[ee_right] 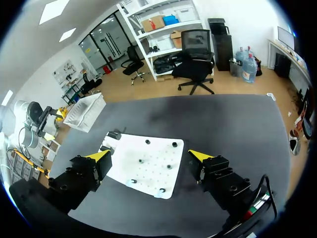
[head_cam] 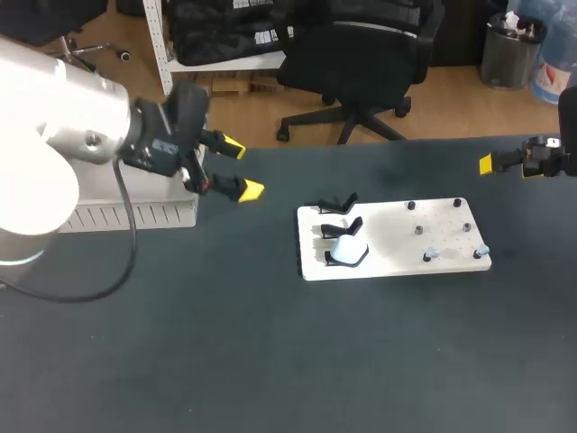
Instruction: Pick up each earbud case from the left stands, insert the matching earbuds, close the lid, and place the case in the box.
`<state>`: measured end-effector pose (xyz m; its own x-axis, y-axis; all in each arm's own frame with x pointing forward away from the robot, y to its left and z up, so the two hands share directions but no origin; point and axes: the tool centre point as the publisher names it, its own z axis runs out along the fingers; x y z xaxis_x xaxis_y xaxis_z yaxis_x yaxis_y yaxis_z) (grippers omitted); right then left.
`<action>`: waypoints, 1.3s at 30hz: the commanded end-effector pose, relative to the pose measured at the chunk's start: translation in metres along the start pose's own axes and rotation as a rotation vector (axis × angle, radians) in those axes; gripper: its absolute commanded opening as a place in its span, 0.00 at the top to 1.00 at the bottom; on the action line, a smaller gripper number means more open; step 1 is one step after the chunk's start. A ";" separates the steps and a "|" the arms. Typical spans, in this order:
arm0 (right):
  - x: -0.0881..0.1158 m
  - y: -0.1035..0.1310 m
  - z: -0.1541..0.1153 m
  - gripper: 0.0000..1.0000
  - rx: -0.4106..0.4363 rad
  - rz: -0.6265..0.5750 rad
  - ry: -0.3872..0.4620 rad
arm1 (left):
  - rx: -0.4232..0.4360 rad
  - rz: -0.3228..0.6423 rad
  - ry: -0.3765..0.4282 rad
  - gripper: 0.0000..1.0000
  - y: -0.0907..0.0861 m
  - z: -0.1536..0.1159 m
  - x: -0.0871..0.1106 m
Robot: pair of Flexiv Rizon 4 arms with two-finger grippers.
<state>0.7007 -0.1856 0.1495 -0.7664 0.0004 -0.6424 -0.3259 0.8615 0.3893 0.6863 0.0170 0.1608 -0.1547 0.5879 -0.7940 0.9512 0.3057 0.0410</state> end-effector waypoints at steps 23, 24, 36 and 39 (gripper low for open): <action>0.000 -0.001 0.000 0.00 -0.002 -0.001 0.001 | 0.273 0.174 -0.156 0.06 -0.068 0.076 0.028; 0.000 -0.001 0.000 0.00 -0.002 -0.001 0.001 | 0.275 0.172 -0.156 0.05 -0.070 0.079 0.029; 0.000 -0.001 0.000 0.00 -0.002 -0.001 0.001 | 0.256 0.162 -0.133 0.35 -0.069 0.118 0.041; 0.000 -0.001 0.000 0.00 -0.002 -0.001 0.001 | 0.252 0.150 -0.124 0.35 -0.064 0.126 0.043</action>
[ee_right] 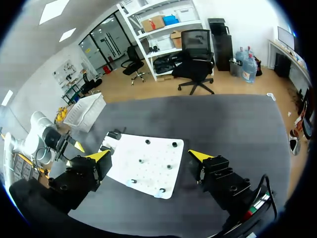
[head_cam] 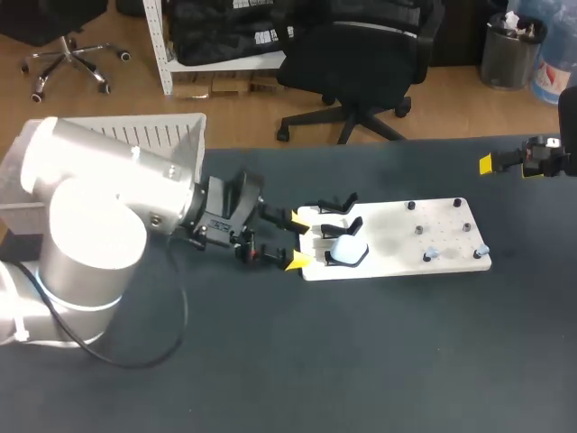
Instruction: Pick up each earbud case from the left stands, insert the matching earbuds, close the lid, and place the case in the box.
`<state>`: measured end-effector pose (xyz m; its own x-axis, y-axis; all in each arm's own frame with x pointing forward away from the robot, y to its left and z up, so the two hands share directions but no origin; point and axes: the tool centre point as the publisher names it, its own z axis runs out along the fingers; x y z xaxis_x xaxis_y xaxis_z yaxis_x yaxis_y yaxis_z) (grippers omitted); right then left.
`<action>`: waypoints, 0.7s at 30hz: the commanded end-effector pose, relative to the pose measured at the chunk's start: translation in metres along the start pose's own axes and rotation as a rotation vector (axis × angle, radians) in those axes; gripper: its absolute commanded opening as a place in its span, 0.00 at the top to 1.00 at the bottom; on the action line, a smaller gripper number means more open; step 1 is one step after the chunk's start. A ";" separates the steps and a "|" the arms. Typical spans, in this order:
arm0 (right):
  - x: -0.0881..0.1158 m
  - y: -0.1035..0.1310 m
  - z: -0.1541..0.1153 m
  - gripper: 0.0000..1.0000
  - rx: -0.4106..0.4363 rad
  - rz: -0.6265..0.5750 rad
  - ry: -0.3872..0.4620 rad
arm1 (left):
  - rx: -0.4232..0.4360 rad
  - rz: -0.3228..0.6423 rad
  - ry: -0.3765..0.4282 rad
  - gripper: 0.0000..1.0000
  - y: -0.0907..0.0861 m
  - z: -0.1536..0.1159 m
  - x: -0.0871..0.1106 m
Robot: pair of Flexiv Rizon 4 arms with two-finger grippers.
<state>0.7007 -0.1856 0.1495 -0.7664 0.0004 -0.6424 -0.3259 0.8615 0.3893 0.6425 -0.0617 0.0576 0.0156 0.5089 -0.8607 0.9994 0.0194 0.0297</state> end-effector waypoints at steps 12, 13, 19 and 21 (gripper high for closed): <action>0.000 -0.001 0.000 0.00 -0.002 -0.001 0.001 | 0.030 -0.029 0.003 0.38 0.010 0.036 0.009; 0.000 -0.001 0.000 0.00 -0.002 -0.001 0.001 | 0.031 -0.028 0.004 0.37 0.009 0.039 0.010; 0.000 -0.001 0.000 0.00 -0.002 -0.001 0.001 | 0.035 -0.036 -0.001 0.42 0.012 0.046 0.009; 0.000 -0.001 0.000 0.00 -0.002 -0.001 0.001 | 0.035 -0.038 -0.002 0.45 0.013 0.048 0.008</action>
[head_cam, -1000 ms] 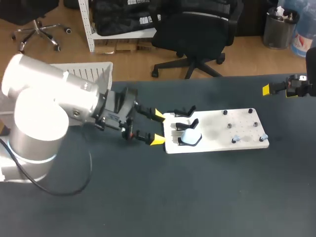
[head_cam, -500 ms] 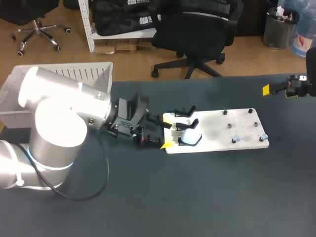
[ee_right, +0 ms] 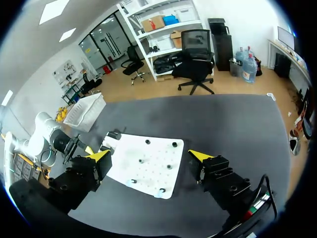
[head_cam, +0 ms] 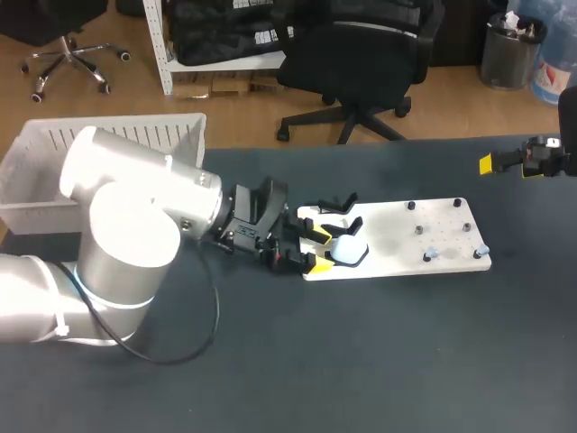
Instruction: Pick up each earbud case from the left stands, insert the matching earbuds, close the lid, and place the case in the box.
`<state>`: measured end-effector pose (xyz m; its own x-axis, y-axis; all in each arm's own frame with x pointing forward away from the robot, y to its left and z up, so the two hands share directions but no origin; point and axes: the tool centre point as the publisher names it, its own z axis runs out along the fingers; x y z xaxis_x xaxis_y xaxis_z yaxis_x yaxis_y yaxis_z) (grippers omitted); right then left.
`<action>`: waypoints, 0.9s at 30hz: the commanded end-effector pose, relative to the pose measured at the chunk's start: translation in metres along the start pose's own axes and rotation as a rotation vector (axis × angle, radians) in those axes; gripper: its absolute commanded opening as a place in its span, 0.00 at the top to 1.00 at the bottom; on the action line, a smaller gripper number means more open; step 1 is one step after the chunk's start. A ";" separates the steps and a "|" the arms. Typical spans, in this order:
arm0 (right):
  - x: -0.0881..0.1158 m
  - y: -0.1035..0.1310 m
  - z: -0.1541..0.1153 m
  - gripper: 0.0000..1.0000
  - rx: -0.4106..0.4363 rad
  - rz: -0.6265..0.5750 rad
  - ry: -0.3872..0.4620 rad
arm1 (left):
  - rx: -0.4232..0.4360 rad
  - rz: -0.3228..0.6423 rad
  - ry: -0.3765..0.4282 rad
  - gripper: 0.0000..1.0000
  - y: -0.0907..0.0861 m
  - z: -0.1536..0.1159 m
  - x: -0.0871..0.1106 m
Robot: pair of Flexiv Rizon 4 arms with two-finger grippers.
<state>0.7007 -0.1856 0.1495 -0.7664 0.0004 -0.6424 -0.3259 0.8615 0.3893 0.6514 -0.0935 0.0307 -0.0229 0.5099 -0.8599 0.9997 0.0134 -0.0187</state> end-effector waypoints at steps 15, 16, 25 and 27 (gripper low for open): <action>0.000 -0.001 0.000 0.00 -0.002 -0.001 0.001 | 0.010 -0.038 -0.025 0.51 0.008 0.016 0.002; 0.000 -0.001 0.000 0.00 -0.002 -0.001 0.001 | 0.010 -0.040 -0.026 0.51 0.009 0.017 0.001; 0.000 -0.001 0.000 0.00 -0.002 -0.001 0.001 | 0.012 -0.046 -0.041 0.56 0.010 0.021 -0.001; 0.000 -0.001 0.000 0.00 -0.002 -0.001 0.001 | 0.015 -0.046 -0.042 0.57 0.010 0.022 -0.002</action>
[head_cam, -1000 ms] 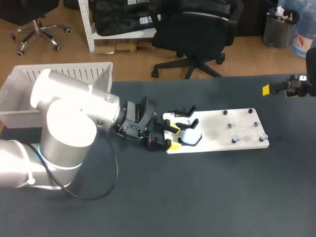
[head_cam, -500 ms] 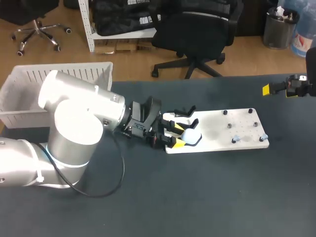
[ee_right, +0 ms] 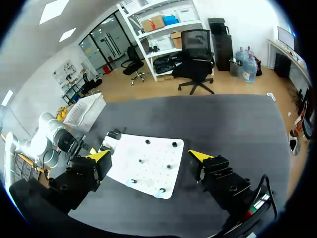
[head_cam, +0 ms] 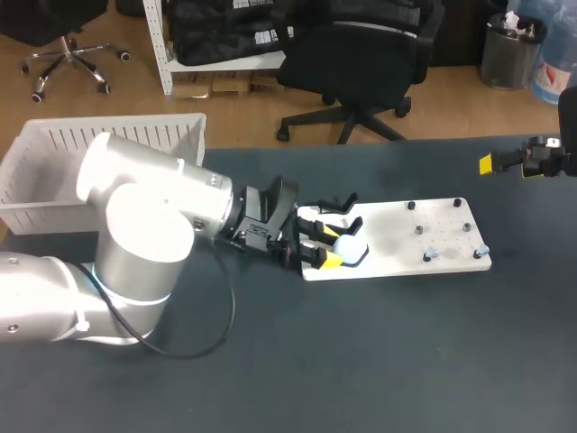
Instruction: Pick up each earbud case from the left stands, insert the matching earbuds, close the lid, and place the case in the box.
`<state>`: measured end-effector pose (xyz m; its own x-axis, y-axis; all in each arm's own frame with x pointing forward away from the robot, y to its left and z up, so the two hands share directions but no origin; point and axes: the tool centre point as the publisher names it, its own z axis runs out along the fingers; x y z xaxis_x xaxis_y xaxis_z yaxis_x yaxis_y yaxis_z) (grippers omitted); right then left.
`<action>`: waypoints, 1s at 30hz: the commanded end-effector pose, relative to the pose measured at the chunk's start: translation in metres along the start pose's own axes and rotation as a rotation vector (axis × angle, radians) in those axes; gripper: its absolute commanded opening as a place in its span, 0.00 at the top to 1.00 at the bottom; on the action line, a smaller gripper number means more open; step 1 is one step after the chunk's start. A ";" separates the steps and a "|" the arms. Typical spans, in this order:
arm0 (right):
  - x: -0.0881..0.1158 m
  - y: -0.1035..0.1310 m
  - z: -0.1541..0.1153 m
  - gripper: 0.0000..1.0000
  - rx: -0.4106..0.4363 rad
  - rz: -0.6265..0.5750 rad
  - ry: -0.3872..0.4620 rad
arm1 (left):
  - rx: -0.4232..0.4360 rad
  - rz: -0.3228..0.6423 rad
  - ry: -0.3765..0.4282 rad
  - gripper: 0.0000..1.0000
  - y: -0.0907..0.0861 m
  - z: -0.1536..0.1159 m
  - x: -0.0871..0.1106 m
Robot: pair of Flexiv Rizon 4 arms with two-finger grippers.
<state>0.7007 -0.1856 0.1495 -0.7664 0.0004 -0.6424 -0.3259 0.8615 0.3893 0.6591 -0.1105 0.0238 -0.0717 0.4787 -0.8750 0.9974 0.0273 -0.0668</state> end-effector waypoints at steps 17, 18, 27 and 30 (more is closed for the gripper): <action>0.000 -0.001 0.000 0.00 -0.002 -0.001 0.001 | 0.019 -0.013 -0.025 0.64 0.002 0.010 0.002; 0.000 -0.001 0.000 0.00 -0.002 -0.001 0.001 | 0.019 -0.013 -0.026 0.64 0.002 0.010 0.002; 0.000 -0.001 0.000 0.00 -0.002 -0.001 0.001 | 0.013 -0.012 -0.035 0.64 0.001 0.011 0.004; 0.000 -0.001 0.000 0.00 -0.002 -0.001 0.001 | 0.012 -0.012 -0.039 0.66 0.002 0.011 0.003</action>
<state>0.7007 -0.1856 0.1495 -0.7664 0.0004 -0.6424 -0.3259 0.8615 0.3893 0.6610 -0.1182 0.0178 -0.0877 0.4526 -0.8874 0.9959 0.0202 -0.0881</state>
